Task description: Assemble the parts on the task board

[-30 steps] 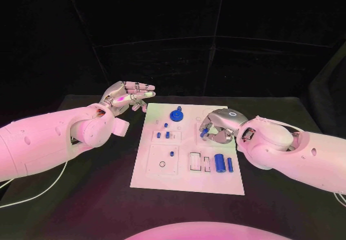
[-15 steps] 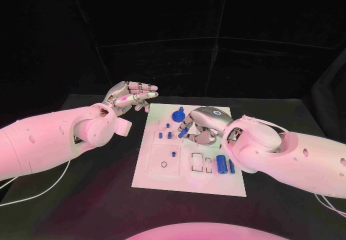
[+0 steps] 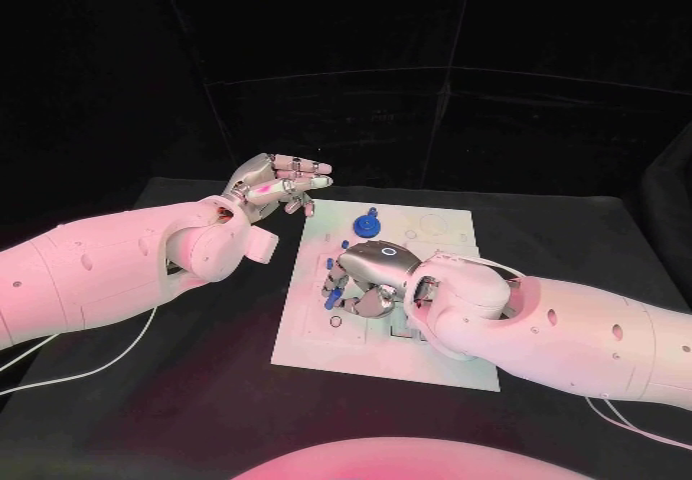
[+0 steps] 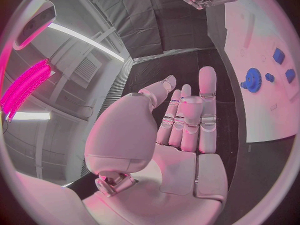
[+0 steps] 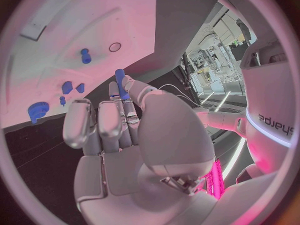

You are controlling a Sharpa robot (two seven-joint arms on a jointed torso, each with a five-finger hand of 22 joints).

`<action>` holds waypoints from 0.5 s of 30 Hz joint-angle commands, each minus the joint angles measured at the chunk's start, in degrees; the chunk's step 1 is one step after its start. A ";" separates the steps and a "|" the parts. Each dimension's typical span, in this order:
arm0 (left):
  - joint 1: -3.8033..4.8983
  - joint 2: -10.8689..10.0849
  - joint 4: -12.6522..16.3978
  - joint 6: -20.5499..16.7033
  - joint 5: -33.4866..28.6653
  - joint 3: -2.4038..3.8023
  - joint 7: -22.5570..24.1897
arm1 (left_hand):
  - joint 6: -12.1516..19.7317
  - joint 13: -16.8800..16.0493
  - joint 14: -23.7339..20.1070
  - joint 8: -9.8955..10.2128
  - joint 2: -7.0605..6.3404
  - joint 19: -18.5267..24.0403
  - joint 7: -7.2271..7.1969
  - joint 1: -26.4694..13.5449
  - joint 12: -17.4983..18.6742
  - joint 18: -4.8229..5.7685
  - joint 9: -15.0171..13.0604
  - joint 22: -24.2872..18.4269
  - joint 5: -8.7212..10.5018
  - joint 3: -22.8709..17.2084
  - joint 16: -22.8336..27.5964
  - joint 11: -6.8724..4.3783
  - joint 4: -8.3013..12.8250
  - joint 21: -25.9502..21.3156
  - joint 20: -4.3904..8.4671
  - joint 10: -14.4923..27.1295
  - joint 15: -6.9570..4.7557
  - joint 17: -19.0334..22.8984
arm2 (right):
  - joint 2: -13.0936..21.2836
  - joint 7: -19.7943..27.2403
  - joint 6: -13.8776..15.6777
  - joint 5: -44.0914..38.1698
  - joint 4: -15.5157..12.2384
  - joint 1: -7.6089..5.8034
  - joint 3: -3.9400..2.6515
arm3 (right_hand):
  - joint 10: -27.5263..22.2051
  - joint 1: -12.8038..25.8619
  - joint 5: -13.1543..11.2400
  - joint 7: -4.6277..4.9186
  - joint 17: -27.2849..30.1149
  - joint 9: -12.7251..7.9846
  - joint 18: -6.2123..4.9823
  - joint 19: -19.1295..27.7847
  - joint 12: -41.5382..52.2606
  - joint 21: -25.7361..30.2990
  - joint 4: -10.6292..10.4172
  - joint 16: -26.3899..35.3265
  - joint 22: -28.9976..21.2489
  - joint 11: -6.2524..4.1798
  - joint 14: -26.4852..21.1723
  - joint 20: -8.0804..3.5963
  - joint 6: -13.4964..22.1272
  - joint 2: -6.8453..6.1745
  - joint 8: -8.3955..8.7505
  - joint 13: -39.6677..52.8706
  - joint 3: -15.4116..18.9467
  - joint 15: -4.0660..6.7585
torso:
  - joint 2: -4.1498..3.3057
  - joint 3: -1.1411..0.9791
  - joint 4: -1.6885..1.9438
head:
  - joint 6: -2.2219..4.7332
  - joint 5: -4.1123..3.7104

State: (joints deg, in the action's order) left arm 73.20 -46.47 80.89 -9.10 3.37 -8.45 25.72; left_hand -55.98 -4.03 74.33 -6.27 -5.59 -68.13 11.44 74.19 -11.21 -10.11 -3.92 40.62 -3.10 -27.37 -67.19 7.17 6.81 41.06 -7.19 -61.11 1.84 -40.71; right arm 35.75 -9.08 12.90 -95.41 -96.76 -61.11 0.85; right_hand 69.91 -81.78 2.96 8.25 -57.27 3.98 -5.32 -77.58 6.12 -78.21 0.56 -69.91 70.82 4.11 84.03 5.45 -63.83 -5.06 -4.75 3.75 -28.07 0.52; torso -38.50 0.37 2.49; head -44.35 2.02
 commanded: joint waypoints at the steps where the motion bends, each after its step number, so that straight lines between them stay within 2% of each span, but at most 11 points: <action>1: 0.11 0.20 0.02 0.52 -0.22 0.06 0.19 | 0.19 0.00 -0.30 -0.23 0.38 0.09 -0.03 0.32 -0.32 -0.41 0.07 -0.09 0.08 0.19 0.16 -0.10 0.18 -0.27 -0.19 0.36 -0.06 0.09 | -0.93 0.82 -4.30 -2.14 0.93 0.09 0.12 | -0.19 0.12 0.37 0.37 0.10 0.02 0.78 0.25 -0.29 0.03 0.00 -0.17 -0.12 0.36 0.86 0.33 0.20 -0.31 0.35 -0.03 -0.31 -0.19 | 0.00 -0.06 -0.03 | -0.02 0.18; 4: 0.11 0.38 -0.02 0.56 -0.22 0.06 0.16 | 0.19 0.00 -0.30 -0.23 0.38 0.09 -0.03 0.32 -0.32 -0.41 0.07 -0.09 0.08 0.19 0.16 -0.10 0.18 -0.27 -0.19 0.36 -0.06 0.09 | -1.51 0.58 -5.05 -2.88 1.55 0.20 0.25 | -0.21 0.17 0.38 0.38 0.19 0.02 0.76 0.32 -0.34 0.08 0.00 -0.12 -0.21 0.38 0.84 0.34 0.21 -0.32 0.37 -0.03 -0.32 -0.20 | 0.01 -0.07 0.10 | -0.16 0.15; 11: 0.12 0.81 -0.19 0.66 -0.22 0.06 0.15 | 0.23 0.00 -0.32 -0.24 0.39 0.08 -0.02 0.41 -0.40 -0.42 0.07 -0.12 0.09 0.21 0.15 -0.09 0.25 -0.29 -0.18 0.43 -0.06 0.16 | -1.89 0.16 -5.54 -4.07 2.02 0.30 0.35 | -0.21 0.29 0.41 0.41 0.20 0.02 0.76 0.34 -0.41 0.08 -0.02 -0.12 -0.22 0.41 0.82 0.36 0.22 -0.32 0.40 -0.03 -0.34 -0.23 | -0.06 -0.07 -0.11 | -0.17 0.51; 15: 0.12 0.86 -0.22 0.67 -0.22 0.06 0.12 | 0.23 0.00 -0.32 -0.24 0.39 0.08 -0.02 0.41 -0.40 -0.42 0.07 -0.12 0.09 0.21 0.15 -0.09 0.25 -0.29 -0.18 0.43 -0.06 0.16 | -1.84 0.08 -6.15 -4.35 2.33 0.31 0.37 | -0.21 0.29 0.41 0.41 0.20 0.02 0.76 0.34 -0.41 0.08 -0.02 -0.12 -0.22 0.41 0.82 0.36 0.22 -0.32 0.40 -0.03 -0.34 -0.23 | -0.06 -0.04 -0.07 | -0.39 0.49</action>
State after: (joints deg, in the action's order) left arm 73.21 -45.67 80.67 -9.05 3.36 -8.45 25.68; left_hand -55.99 -4.03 74.33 -6.27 -5.36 -68.13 11.44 74.42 -11.21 -10.11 -3.91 40.55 -3.10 -27.36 -67.19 7.17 6.81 41.06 -7.19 -61.11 1.84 -40.59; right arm 33.90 -8.97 8.38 -98.32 -94.44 -60.74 1.22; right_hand 69.70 -81.78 3.20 8.39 -57.15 3.94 -5.33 -77.40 5.89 -78.21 0.57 -69.91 70.65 4.33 84.03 5.63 -63.56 -5.06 -4.60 3.76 -28.06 0.52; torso -38.55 0.31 2.46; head -44.60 2.52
